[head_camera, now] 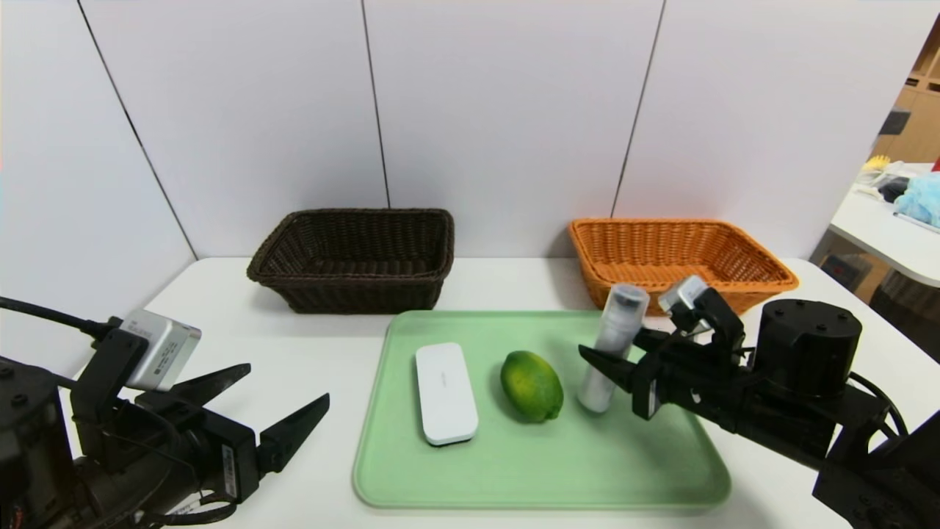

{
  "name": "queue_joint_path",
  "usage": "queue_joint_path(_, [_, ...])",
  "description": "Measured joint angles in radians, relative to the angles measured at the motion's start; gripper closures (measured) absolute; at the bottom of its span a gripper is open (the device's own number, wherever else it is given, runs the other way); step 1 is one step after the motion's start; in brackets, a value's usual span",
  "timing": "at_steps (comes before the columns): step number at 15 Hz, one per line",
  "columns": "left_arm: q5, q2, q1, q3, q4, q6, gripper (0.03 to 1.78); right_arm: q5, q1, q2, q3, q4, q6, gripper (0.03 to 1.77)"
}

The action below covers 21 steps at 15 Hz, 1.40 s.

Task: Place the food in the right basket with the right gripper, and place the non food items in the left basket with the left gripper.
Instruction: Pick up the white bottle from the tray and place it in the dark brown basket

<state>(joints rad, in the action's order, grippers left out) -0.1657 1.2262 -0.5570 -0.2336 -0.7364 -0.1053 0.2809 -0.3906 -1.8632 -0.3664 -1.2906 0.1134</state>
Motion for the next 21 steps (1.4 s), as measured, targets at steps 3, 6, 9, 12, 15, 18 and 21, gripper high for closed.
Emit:
queue_joint_path(3, [0.000,0.000,0.000,0.001,0.000,0.000,0.12,-0.001,-0.013,0.010,0.002,0.002,0.001,1.28])
queue_joint_path(6, [0.000,0.000,0.000,0.001,0.000,0.000,0.12,-0.010,-0.042,0.037,-0.003,0.012,0.002,1.28])
queue_joint_path(9, [0.001,0.001,0.000,-0.001,0.000,0.000,0.12,-0.045,-0.068,0.047,-0.014,0.012,0.002,1.28])
queue_joint_path(12, [0.002,0.002,0.000,-0.005,0.000,0.001,0.12,-0.070,-0.077,0.058,-0.070,0.046,0.014,1.28])
queue_joint_path(15, [0.004,0.002,-0.001,-0.006,0.000,0.002,0.12,-0.083,-0.087,0.093,-0.204,0.212,0.017,1.28])
queue_joint_path(18, [0.003,0.002,-0.001,-0.008,0.000,0.001,0.12,-0.087,-0.097,0.124,-0.387,0.402,0.017,1.28])
queue_joint_path(21, [0.003,0.002,-0.001,-0.006,-0.001,0.000,0.12,-0.089,-0.120,0.114,-0.555,0.518,0.032,1.28])
